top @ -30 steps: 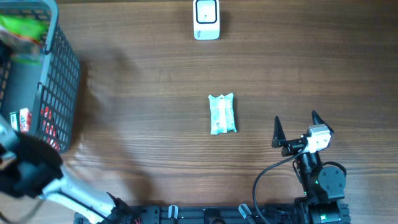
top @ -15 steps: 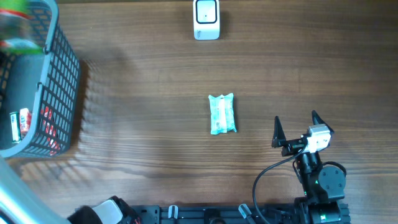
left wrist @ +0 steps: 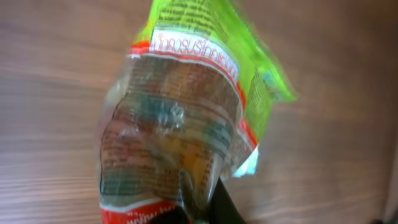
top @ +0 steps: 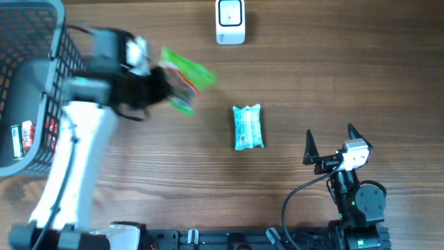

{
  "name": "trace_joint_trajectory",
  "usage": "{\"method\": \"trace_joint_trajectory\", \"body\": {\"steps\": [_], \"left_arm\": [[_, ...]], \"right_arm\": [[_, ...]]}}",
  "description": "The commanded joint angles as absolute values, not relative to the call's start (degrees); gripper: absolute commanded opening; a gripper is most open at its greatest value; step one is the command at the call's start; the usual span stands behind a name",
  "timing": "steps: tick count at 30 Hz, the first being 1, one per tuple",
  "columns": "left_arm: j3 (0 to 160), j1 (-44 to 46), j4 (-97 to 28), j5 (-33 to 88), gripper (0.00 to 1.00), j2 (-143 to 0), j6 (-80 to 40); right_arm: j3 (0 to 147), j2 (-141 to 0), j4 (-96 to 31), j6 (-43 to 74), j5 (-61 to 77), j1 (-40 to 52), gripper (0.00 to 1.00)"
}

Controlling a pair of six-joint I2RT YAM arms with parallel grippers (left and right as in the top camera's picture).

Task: Scan the item barcode
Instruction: 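Grasp the green snack bag and carry it beside the pale packet, then lower the green snack bag onto the table left of the pale packet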

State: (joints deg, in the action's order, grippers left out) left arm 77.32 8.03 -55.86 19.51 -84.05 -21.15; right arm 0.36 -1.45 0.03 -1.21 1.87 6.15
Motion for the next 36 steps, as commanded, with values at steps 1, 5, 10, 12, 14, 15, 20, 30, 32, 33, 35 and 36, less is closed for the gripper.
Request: {"method": "trace_joint_trajectory", "body": {"steps": [1,5,10,12,14,15,20,30,32,33,35,36], "left_arm": [[63.8,13.9,-43.9,15.8,0.04,-83.6,-33.1],[54.2,17.6,-31.4,11.7,0.04,-83.6,-38.0],[47.4,22.0,-24.4,9.9,0.04,-83.7,-43.1],[46.0,24.7,-24.4,9.9,0.36,-83.9,-43.8],[46.1,26.2,-25.3,9.9,0.70,-83.9,-43.4],[46.3,26.3,-25.3,10.0,0.73,-83.6,-42.1],[55.1,23.6,-34.7,9.9,1.00,-80.5,-36.1],[64.7,23.1,-45.1,9.7,0.04,-82.2,-28.4],[64.7,23.1,-46.3,9.7,0.04,-84.9,-28.2],[64.7,23.2,-46.7,9.7,0.04,-86.5,-27.3],[64.7,23.2,-46.8,9.8,0.04,-90.7,-27.2],[64.7,23.3,-46.8,10.0,0.04,-92.6,-27.2]], "right_arm": [[0.3,-1.3,0.3,-1.3,1.5,5.9,1.00],[0.3,-1.3,0.3,-1.3,1.5,5.9,0.99],[0.3,-1.3,0.3,-1.3,1.5,5.9,1.00],[0.3,-1.3,0.3,-1.3,1.5,5.9,1.00],[0.3,-1.3,0.3,-1.3,1.5,5.9,1.00],[0.3,-1.3,0.3,-1.3,1.5,5.9,1.00],[0.3,-1.3,0.3,-1.3,1.5,5.9,0.99],[0.3,-1.3,0.3,-1.3,1.5,5.9,1.00],[0.3,-1.3,0.3,-1.3,1.5,5.9,1.00],[0.3,-1.3,0.3,-1.3,1.5,5.9,1.00],[0.3,-1.3,0.3,-1.3,1.5,5.9,1.00],[0.3,-1.3,0.3,-1.3,1.5,5.9,1.00]]}}
